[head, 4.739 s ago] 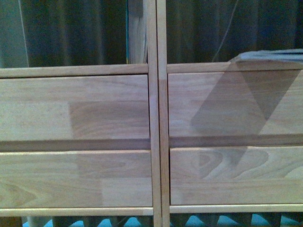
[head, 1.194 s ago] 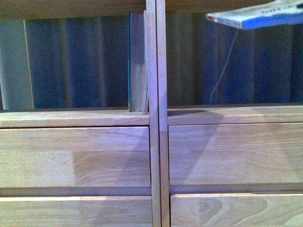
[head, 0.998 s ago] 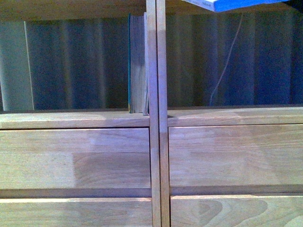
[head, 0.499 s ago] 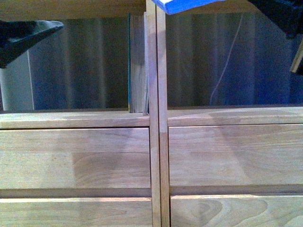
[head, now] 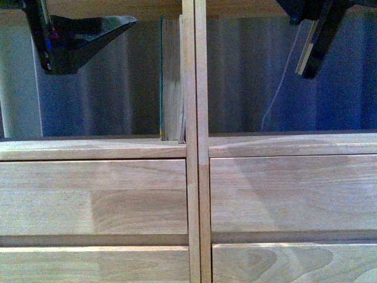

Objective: Organize books on shelf

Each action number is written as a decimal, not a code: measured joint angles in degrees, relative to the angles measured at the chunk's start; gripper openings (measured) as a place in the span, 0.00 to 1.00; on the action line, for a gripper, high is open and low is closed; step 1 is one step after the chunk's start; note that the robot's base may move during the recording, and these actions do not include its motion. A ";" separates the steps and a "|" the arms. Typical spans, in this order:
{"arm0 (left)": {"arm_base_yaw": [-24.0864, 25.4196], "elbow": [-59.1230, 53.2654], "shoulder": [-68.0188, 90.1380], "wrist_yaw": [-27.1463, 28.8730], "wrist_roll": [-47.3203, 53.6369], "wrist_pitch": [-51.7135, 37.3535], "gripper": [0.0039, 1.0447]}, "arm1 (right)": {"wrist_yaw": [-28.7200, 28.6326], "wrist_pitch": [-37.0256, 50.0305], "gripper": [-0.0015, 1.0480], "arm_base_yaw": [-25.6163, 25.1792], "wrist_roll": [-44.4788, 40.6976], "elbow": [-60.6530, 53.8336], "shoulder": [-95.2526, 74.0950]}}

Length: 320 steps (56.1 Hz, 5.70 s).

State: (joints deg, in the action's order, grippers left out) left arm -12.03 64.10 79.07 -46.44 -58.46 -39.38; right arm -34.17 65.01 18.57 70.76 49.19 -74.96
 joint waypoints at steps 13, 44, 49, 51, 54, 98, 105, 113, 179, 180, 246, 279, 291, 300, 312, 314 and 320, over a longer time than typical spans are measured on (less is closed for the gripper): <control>-3.82 -1.05 -1.70 -1.44 -0.22 -2.78 0.58 | -1.84 3.23 0.07 1.84 0.50 -0.81 -0.11; -0.63 -3.02 -3.61 4.00 3.85 -5.07 0.16 | -5.03 3.93 0.46 1.51 -2.60 -3.98 0.13; 2.95 -4.07 -3.67 7.85 7.48 -5.14 0.16 | -6.51 4.31 0.59 -1.20 -2.78 -5.99 0.79; 4.44 -4.55 -3.67 8.98 9.01 -5.05 0.16 | -7.21 4.83 0.64 -2.64 -2.73 -6.73 1.09; 6.14 -5.18 -3.67 10.49 11.63 -4.94 0.16 | -7.76 5.62 0.70 -4.85 -2.62 -7.74 1.31; 12.72 11.19 20.83 23.76 53.31 -1.38 0.16 | -15.32 14.99 0.93 -24.63 3.58 -18.88 6.16; 10.62 16.13 25.66 25.97 59.65 0.44 0.16 | -23.47 10.43 0.93 -35.32 -2.05 -25.99 17.03; 8.92 19.87 29.24 27.26 63.28 1.79 0.16 | -19.69 -12.33 0.93 -43.39 -22.62 -28.09 34.21; 0.52 54.55 52.24 40.98 74.86 16.85 0.49 | -20.28 -17.88 0.93 -43.98 -43.23 -28.20 37.51; 0.55 54.38 52.22 41.05 74.88 16.74 0.51 | -20.28 -17.88 0.93 -43.98 -43.23 -28.20 37.51; 9.05 -19.56 -10.86 33.35 59.58 9.90 0.91 | -20.24 -17.88 0.93 -43.98 -43.23 -28.20 37.51; 11.82 -47.63 -28.48 46.40 58.58 5.68 0.03 | 26.84 -58.25 0.09 -26.14 -69.88 -37.27 55.80; 11.89 -53.35 -34.32 46.42 58.58 5.66 0.03 | 33.68 -58.12 0.03 -18.95 -70.40 -41.27 59.49; 11.89 -56.08 -38.34 46.42 58.58 6.80 0.03 | 33.97 -58.10 0.03 -18.80 -70.42 -43.19 61.51; 11.87 -58.95 -44.28 46.42 58.58 9.84 0.03 | 34.05 -64.17 0.03 -18.75 -70.40 -44.83 68.13; 11.89 -59.30 -45.09 46.45 58.58 10.36 0.03 | 34.03 -65.07 0.03 -18.75 -70.40 -45.31 69.55; 11.87 -60.35 -48.13 46.42 58.58 12.37 0.03 | 34.01 -65.26 0.03 -18.75 -70.42 -45.64 71.54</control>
State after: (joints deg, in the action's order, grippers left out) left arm -0.16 3.75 30.94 -0.01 0.12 -27.00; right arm -0.16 -0.25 -0.19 0.34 3.55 -3.42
